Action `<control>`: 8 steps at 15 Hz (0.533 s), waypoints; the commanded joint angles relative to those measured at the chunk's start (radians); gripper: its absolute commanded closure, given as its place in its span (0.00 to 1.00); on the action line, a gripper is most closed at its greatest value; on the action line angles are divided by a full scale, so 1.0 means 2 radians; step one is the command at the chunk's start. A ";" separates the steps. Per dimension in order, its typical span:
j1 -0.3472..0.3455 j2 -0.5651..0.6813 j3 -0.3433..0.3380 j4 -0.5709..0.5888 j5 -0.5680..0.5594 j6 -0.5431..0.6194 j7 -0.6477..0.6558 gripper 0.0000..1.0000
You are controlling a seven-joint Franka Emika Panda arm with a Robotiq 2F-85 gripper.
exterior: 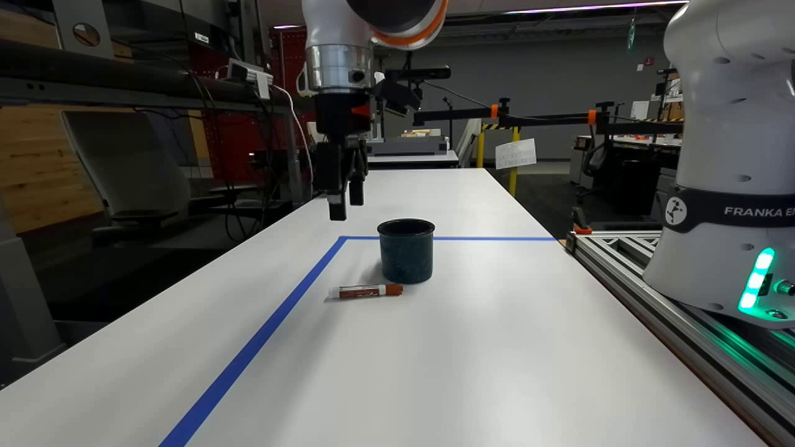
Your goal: Put the marker on the table
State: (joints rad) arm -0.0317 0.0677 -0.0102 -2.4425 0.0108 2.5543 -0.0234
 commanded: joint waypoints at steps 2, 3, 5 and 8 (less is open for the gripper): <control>0.005 -0.049 -0.001 -0.015 -0.012 -0.052 0.026 0.00; 0.005 -0.052 0.000 -0.014 -0.009 -0.060 0.026 0.00; 0.003 -0.028 -0.002 0.001 0.000 -0.045 0.010 0.00; 0.003 -0.025 -0.002 0.001 0.000 -0.045 0.009 0.00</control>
State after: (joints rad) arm -0.0297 0.0191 -0.0102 -2.4419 0.0108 2.4675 -0.0041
